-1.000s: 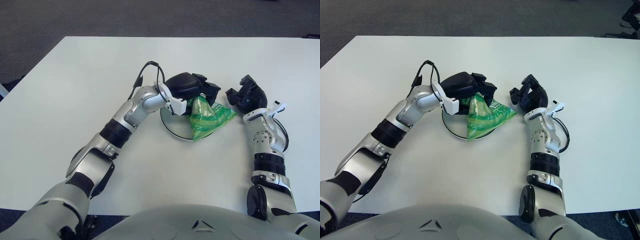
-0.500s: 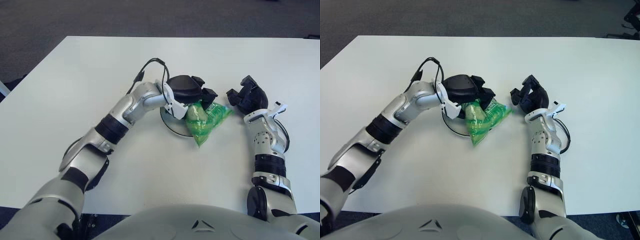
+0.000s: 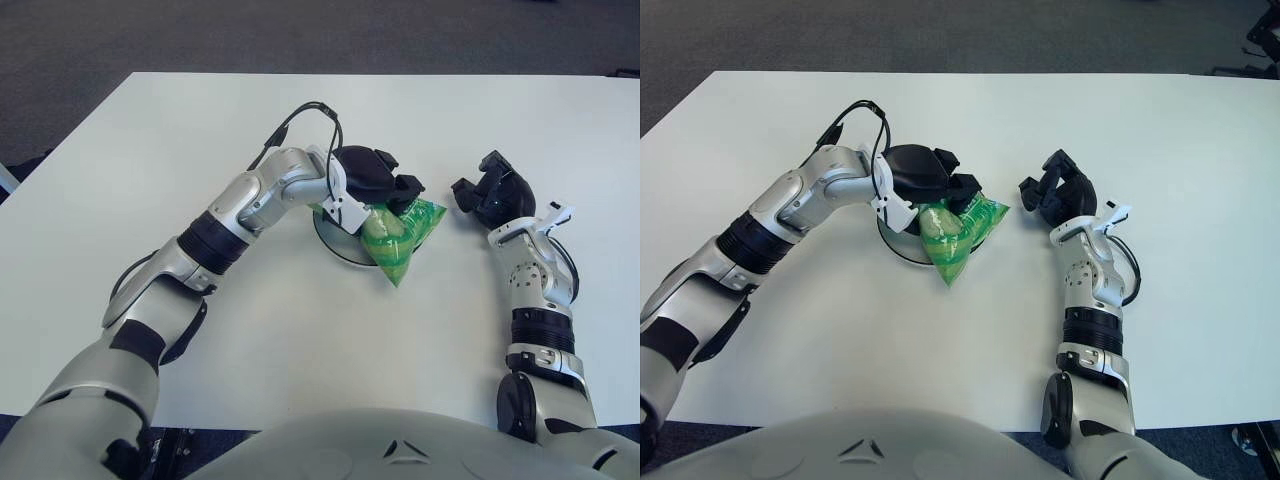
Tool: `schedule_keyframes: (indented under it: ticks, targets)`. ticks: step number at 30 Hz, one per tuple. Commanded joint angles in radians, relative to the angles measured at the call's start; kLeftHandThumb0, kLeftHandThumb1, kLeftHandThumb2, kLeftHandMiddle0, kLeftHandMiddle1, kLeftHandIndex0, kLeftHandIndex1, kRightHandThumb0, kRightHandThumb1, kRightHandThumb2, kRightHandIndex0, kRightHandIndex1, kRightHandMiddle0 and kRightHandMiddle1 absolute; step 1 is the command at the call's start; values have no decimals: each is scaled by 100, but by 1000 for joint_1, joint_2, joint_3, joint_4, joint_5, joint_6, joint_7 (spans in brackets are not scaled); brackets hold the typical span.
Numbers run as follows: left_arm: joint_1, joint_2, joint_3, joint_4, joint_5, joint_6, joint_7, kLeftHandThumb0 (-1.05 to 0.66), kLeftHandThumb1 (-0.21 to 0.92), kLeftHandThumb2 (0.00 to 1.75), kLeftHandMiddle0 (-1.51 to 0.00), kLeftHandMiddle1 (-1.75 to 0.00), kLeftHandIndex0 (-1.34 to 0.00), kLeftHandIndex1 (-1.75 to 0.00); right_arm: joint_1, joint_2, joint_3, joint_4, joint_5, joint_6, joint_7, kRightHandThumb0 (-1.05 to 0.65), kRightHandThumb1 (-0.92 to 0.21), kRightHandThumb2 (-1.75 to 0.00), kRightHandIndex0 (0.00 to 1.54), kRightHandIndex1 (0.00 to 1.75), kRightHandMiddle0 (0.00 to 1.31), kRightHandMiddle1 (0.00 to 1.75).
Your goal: Put the snack into the plate.
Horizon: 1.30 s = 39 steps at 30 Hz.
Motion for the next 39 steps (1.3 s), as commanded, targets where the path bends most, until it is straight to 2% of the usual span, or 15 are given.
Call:
schedule_keyframes:
  ticks: [1, 3, 7, 11, 14, 20, 34, 39]
  targets:
    - [20, 19, 2, 14, -6, -15, -5, -29, 39, 100, -7, -147, 0, -96, 60, 21, -4, 55, 1, 43, -11, -54, -17, -149, 137, 175, 73, 175]
    - [21, 20, 8, 14, -24, -16, -13, -41, 37, 100, -4, -125, 0, -83, 60, 23, -7, 56, 3, 41, -11, -54, -17, -149, 137, 175, 73, 175]
    - [21, 32, 19, 20, -76, -28, -33, -58, 42, 92, -1, -59, 0, -53, 60, 27, -10, 56, 2, 41, -15, -54, -18, -149, 138, 175, 73, 175]
    - [9, 33, 24, 39, -132, -36, -66, -72, 47, 84, 0, -15, 0, -28, 58, 24, -11, 58, -4, 40, -18, -53, -19, -147, 136, 175, 72, 175]
    - [4, 35, 28, 43, -164, -35, -88, -77, 48, 81, 0, -5, 0, -18, 58, 24, -10, 58, -7, 41, -21, -53, -19, -147, 136, 175, 71, 175]
    - [-6, 45, 59, 54, -294, -31, -168, -86, 51, 70, 0, 0, 0, -2, 55, 27, -11, 56, -17, 46, -51, -53, -19, -147, 133, 175, 72, 175]
    - [-11, 32, 102, 113, -468, -35, -259, -91, 51, 61, 0, 0, 0, 0, 61, 34, -7, 39, -16, 48, -80, -53, -19, -148, 133, 175, 72, 175]
    - [-13, 33, 126, 125, -527, -16, -297, -86, 46, 61, 0, 0, 0, 0, 57, 32, -9, 44, -9, 57, -80, -53, -19, -148, 132, 175, 72, 175]
